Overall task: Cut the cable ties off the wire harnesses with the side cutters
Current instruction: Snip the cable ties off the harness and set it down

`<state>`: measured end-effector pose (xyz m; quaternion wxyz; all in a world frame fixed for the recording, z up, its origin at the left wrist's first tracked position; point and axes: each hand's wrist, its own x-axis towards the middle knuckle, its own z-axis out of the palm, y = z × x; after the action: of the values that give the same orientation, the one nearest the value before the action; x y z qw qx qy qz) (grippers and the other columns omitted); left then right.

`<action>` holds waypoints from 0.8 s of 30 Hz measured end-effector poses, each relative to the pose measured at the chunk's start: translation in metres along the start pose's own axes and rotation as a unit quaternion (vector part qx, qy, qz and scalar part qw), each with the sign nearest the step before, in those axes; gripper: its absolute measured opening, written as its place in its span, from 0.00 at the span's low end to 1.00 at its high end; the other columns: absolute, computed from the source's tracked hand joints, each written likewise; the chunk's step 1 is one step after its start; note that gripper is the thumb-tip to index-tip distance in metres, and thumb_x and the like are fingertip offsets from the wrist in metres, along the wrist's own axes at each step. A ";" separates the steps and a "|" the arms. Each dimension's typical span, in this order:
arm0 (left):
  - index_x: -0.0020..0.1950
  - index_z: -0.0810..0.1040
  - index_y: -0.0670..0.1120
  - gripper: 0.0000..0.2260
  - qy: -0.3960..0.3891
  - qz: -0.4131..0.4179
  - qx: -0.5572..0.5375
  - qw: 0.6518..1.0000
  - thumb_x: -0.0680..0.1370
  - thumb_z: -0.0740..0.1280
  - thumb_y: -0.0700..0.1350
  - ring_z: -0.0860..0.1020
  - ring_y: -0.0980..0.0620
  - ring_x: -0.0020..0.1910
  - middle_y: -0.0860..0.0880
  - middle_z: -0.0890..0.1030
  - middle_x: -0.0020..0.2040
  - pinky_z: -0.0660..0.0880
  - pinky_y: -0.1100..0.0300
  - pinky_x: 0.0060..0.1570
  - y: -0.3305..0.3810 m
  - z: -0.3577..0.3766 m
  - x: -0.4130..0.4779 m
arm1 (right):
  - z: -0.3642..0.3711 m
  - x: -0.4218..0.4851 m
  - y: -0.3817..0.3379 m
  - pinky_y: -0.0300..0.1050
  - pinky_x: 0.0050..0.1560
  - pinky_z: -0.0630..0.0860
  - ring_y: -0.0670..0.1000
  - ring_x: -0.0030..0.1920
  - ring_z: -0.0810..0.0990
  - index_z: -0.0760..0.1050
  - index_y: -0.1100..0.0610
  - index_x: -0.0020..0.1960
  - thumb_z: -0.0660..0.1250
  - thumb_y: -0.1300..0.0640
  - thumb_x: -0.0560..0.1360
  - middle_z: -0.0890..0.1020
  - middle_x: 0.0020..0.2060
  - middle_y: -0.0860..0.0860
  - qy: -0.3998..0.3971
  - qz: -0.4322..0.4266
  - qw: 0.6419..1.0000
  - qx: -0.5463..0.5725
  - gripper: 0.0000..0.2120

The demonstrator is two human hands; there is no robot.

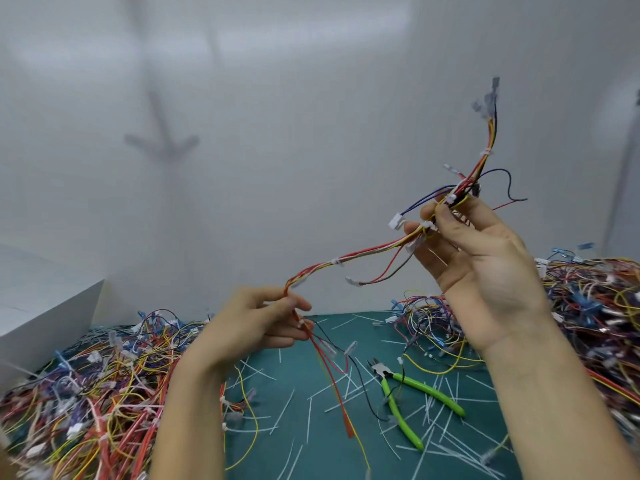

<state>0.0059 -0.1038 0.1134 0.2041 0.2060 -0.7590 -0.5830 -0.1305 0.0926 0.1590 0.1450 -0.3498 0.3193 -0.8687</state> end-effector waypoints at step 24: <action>0.53 0.84 0.44 0.11 0.001 0.074 -0.124 0.989 0.76 0.66 0.46 0.86 0.47 0.46 0.40 0.86 0.48 0.82 0.63 0.42 0.008 -0.009 -0.008 | -0.002 -0.003 -0.001 0.38 0.35 0.79 0.50 0.36 0.83 0.77 0.56 0.47 0.66 0.61 0.71 0.81 0.36 0.51 -0.038 0.039 0.998 -0.033 0.05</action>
<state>0.0169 -0.1052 0.1224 0.2715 0.1233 -0.6933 -0.6560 -0.1302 0.0955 0.1573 0.1792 -0.3746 0.3559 -0.8372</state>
